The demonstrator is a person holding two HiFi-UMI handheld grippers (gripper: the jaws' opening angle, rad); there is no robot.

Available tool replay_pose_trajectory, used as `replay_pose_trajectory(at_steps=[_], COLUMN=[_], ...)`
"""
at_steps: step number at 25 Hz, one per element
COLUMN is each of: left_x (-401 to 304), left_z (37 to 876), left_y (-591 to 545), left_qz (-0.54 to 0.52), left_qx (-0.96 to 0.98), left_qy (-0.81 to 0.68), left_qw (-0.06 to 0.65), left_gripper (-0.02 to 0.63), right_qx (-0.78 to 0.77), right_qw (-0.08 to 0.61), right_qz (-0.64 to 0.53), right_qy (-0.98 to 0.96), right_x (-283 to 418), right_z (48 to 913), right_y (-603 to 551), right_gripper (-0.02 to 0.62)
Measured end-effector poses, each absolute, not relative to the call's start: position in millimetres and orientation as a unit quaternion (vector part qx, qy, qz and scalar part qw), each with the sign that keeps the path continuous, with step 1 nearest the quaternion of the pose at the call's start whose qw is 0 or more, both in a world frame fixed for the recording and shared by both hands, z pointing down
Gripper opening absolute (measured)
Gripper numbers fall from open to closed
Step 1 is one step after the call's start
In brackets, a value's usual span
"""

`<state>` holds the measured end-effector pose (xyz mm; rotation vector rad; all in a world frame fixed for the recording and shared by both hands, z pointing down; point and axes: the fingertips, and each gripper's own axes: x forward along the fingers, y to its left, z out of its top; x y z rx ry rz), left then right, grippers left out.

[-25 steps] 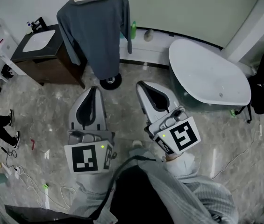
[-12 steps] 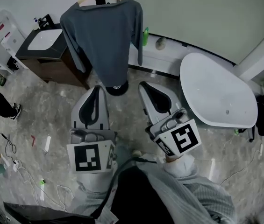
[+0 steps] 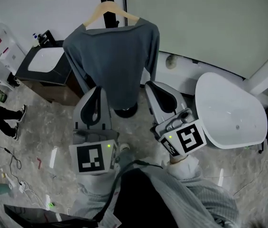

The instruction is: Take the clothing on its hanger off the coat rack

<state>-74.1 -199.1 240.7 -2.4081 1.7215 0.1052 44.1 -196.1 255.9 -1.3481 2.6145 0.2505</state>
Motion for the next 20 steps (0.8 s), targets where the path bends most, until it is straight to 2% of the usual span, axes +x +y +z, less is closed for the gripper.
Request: replay_pose_trajectory(at_steps=[8, 15, 20], left_x=[-124.3, -137.4, -139.6], left_z=[239.7, 248.2, 245.1], left_y=[-307.6, -382.5, -441.4], left_qz=[0.017, -0.009, -0.024], left_qx=[-0.815, -0.82, -0.809], left_qy=[0.571, 0.565, 0.578], left_qw=[0.096, 0.085, 0.105], left_gripper=[0.005, 0.005, 0.005], right_qx=[-0.487, -0.497, -0.503], right_qw=[0.097, 0.076, 0.062], right_qz=[0.096, 0.1, 0.123], right_qy=[0.863, 0.858, 0.853], right_x=[6.8, -2.0, 6.2], right_z=[246.9, 245.8, 242.2], right_y=[-301.9, -382.6, -445.7], right_gripper=[0.003, 0.003, 0.003])
